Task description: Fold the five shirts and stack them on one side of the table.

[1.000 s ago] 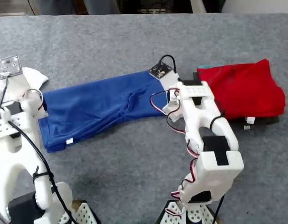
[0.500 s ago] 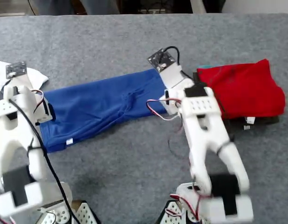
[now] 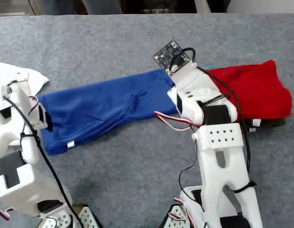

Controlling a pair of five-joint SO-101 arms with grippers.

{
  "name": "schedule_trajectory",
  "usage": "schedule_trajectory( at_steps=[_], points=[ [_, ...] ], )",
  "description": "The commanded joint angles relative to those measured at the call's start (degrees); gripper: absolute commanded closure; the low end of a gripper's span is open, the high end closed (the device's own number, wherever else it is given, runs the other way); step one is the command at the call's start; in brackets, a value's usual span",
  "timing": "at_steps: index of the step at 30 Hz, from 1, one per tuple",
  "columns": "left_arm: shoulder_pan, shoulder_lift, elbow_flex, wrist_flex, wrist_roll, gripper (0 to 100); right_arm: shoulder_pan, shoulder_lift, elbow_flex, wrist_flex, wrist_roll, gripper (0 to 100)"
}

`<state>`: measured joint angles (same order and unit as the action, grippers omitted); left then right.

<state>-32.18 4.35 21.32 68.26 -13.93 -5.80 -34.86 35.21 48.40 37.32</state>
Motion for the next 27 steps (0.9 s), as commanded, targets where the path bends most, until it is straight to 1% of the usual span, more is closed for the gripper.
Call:
schedule_trajectory(
  at_steps=[1,4,10,15,20,22,24,27],
  points=[
    [-1.3,-0.4,-2.8,0.0,-1.4,80,-0.9,-1.8,-4.0,0.1,0.5,98.1],
    [-0.4,-0.4,-2.9,0.0,-1.1,79,-1.0,-1.8,-5.1,-0.1,0.6,98.1],
    [0.6,-0.3,-4.3,0.8,-0.8,77,-1.0,-1.7,-5.1,-0.1,3.4,98.0],
    [-0.4,0.3,-6.0,-0.2,3.2,77,-1.0,-1.7,-5.1,-1.0,4.5,98.0],
    [-0.3,7.6,-9.3,-0.1,6.2,77,-0.9,-1.7,-5.1,-1.7,4.6,98.0],
    [-0.7,11.6,-11.6,0.4,9.0,77,-0.9,-1.7,-5.0,-1.7,5.5,98.0],
    [-1.2,14.5,-16.0,3.5,11.0,78,-0.9,-1.7,-4.8,-1.6,7.4,98.0],
    [-1.1,19.3,-23.4,9.3,12.5,78,-0.7,-1.7,-4.9,-1.7,8.1,98.0]
  ],
)
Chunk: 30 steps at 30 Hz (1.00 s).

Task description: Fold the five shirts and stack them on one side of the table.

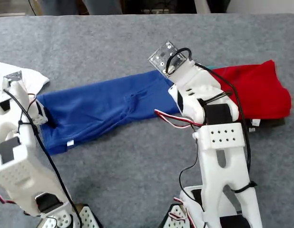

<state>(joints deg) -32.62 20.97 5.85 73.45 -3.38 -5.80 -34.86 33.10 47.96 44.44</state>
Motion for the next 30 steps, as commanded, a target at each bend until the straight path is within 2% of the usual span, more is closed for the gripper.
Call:
schedule_trajectory(
  at_steps=[1,7,11,16,25,30],
  points=[
    [-0.7,4.4,-10.0,5.5,2.1,78,-0.7,-1.7,-2.8,-1.2,1.0,98.0],
    [-0.7,12.5,-17.5,10.0,2.7,78,-0.6,-1.7,-2.9,-1.1,1.0,98.0],
    [-0.8,16.5,-20.9,9.8,7.1,88,-0.6,-1.8,-2.9,-1.1,1.0,98.1],
    [-0.2,20.6,-25.3,9.8,7.9,95,-0.6,-1.8,-2.9,-1.2,1.0,98.2],
    [0.0,21.4,-30.7,10.2,7.9,97,-0.6,-2.0,-3.0,-1.2,0.9,98.2],
    [3.0,19.6,-38.5,16.6,7.6,97,0.3,-2.2,-4.0,-0.9,1.0,98.2]
  ],
)
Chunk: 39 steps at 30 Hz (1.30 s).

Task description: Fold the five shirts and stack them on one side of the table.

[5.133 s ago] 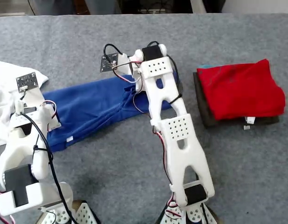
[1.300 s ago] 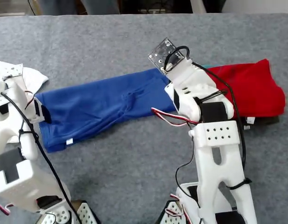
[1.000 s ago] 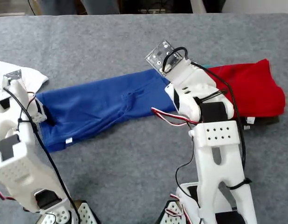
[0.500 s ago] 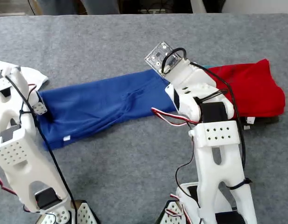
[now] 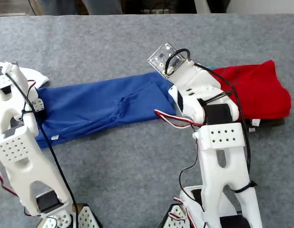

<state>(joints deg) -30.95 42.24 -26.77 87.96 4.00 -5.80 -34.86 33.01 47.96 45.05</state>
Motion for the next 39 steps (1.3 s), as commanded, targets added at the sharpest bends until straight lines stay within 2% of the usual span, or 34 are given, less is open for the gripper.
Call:
schedule_trajectory(
  at_steps=[1,5,8,17,21,26,33,39],
  points=[
    [2.7,-2.4,-7.3,3.3,0.1,97,1.7,-2.2,-4.4,-0.8,0.4,98.1],
    [8.8,-6.2,-13.6,10.1,0.0,97,9.1,-2.2,-7.3,-0.8,0.8,98.1],
    [14.2,-8.6,-16.7,12.3,0.1,97,13.8,-2.2,-8.5,-0.8,2.8,98.1],
    [36.1,-13.1,-17.5,12.7,0.6,97,25.4,-1.8,-12.1,-1.3,5.2,98.1],
    [43.4,-12.2,-19.0,10.1,4.9,97,27.9,-1.8,-12.2,-2.9,5.2,98.2],
    [48.7,-11.2,-21.1,4.7,8.7,97,28.8,-1.8,-12.0,-3.6,5.2,98.1],
    [53.0,-6.7,-25.3,-4.4,9.4,97,28.8,-1.8,-12.0,-3.3,5.2,98.1],
    [55.0,-0.8,-30.1,-6.5,9.4,97,28.8,-1.8,-12.0,-3.3,5.2,98.1]
  ],
)
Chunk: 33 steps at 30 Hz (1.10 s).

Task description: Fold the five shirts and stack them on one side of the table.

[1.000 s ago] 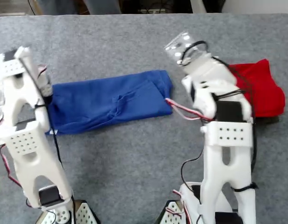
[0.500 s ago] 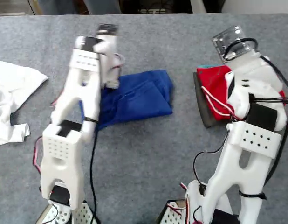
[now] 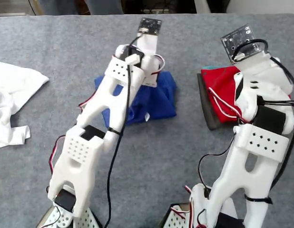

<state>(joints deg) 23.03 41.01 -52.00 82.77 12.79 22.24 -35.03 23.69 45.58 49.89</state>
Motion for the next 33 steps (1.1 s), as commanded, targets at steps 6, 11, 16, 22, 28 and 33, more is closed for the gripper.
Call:
schedule_trajectory(
  at_steps=[6,11,16,22,28,33],
  points=[
    [1.1,5.9,-12.5,-1.4,0.6,97,0.4,-1.6,-2.7,-0.9,0.4,98.1],
    [2.1,9.4,-18.2,-1.2,0.6,97,0.4,-1.6,-2.7,-0.9,0.4,98.1],
    [3.5,11.1,-19.1,-1.0,0.6,95,0.4,-1.6,-2.6,-0.8,0.4,98.1],
    [2.2,10.5,-20.1,1.4,3.1,79,0.4,-1.6,-3.0,1.5,2.5,98.0],
    [-5.8,5.9,-32.7,11.1,-3.8,85,-2.6,-1.4,-2.9,9.8,-0.3,98.0],
    [-19.8,5.9,-38.9,18.3,-12.0,96,-16.0,5.8,-7.5,20.4,-4.9,98.0]
  ],
)
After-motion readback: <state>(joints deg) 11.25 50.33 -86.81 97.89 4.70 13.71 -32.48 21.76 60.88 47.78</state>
